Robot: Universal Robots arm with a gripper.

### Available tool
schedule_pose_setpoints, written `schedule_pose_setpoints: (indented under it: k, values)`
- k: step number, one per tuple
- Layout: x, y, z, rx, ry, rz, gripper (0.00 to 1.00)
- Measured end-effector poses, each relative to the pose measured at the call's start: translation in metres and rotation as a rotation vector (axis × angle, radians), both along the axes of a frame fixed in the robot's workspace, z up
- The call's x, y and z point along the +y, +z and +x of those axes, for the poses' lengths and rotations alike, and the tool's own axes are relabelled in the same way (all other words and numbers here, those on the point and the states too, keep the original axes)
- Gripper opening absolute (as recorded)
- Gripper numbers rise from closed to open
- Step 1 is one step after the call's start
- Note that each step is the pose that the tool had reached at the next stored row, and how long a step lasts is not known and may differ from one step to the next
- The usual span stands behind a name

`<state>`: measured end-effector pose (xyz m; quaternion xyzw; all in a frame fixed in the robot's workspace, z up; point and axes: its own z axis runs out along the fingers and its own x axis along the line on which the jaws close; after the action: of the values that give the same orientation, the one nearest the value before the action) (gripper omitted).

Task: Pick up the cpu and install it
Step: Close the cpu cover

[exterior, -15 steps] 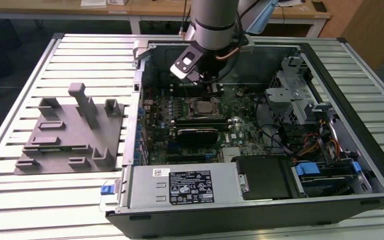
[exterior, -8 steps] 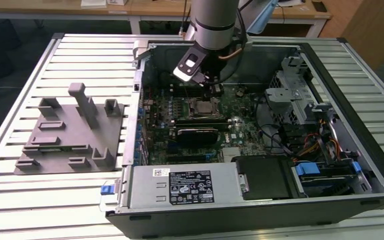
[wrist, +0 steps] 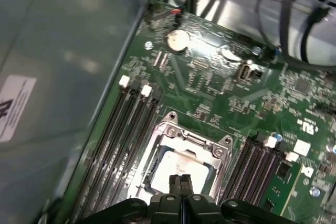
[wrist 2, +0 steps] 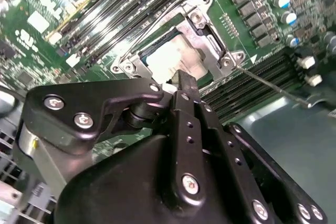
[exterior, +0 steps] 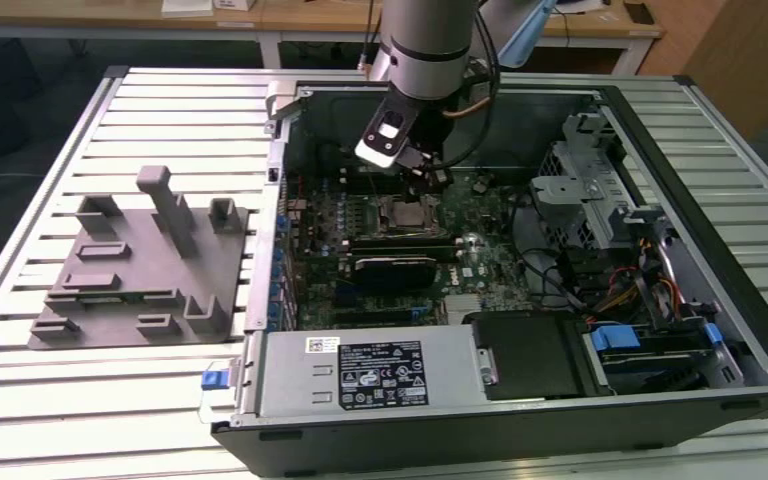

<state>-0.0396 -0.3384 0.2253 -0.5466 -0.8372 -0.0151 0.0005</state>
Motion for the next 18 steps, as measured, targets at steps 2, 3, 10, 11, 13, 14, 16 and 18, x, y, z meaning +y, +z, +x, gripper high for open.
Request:
schedule_pose_setpoints:
  k: [2,3,10,11,13,14,16,18]
  values:
    - [0.0,0.0,0.0,0.0,0.036,-0.0007,0.11]
    - [0.0,0.0,0.0,0.0001,0.055,-0.0011,0.11]
    - [0.0,0.0,0.0,0.0,0.181,-0.0025,0.11]
    - [0.0,-0.0001,0.0,0.0,0.2,-0.0025,0.11]
    - [0.0,-0.0001,0.0,-0.0001,0.237,-0.0027,0.11]
    - [0.0,-0.0001,0.0,-0.0001,0.255,-0.0028,0.11]
    - [0.0,-0.0001,0.0,-0.0001,0.291,-0.0029,0.11]
    - [0.0,-0.0001,0.0,-0.0002,0.327,-0.0031,0.11]
